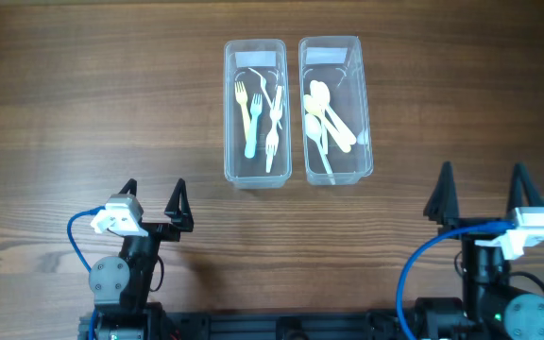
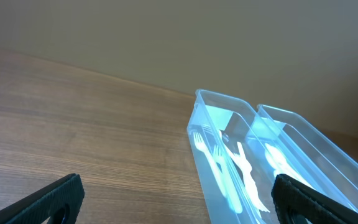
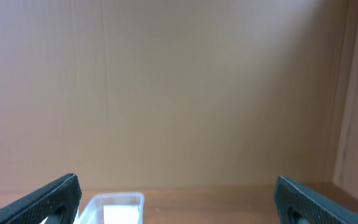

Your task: Pack container

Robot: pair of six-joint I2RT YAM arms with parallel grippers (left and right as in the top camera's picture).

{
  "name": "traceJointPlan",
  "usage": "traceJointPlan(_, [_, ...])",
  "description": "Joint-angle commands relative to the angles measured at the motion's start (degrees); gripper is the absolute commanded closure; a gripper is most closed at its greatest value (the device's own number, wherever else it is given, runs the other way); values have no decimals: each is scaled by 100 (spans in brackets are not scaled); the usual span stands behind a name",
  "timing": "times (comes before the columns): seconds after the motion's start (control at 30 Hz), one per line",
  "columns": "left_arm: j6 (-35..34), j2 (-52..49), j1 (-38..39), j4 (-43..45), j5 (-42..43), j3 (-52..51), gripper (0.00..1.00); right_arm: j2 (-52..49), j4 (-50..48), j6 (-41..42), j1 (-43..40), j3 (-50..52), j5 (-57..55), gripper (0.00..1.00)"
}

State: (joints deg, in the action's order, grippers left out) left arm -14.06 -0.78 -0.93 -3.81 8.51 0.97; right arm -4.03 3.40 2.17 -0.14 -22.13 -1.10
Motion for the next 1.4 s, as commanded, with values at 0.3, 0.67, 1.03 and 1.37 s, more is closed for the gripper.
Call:
traceJointPlan(0.3, [-50,61,-48,20,87,-50,0,219,-1152,592,28,1526,76,0])
traceJointPlan(0.67, [-50,61,-48,20,87,-50,0,389,-1207,144,28,2074,494,0])
traceJointPlan(1.03, [-50,61,-48,20,87,-50,0,389,-953,-1270,28,2186,868,0])
traceJointPlan(1.37, [-50,61,-48,20,87,-50,0,332,-393,-1270,28,2184,848,0])
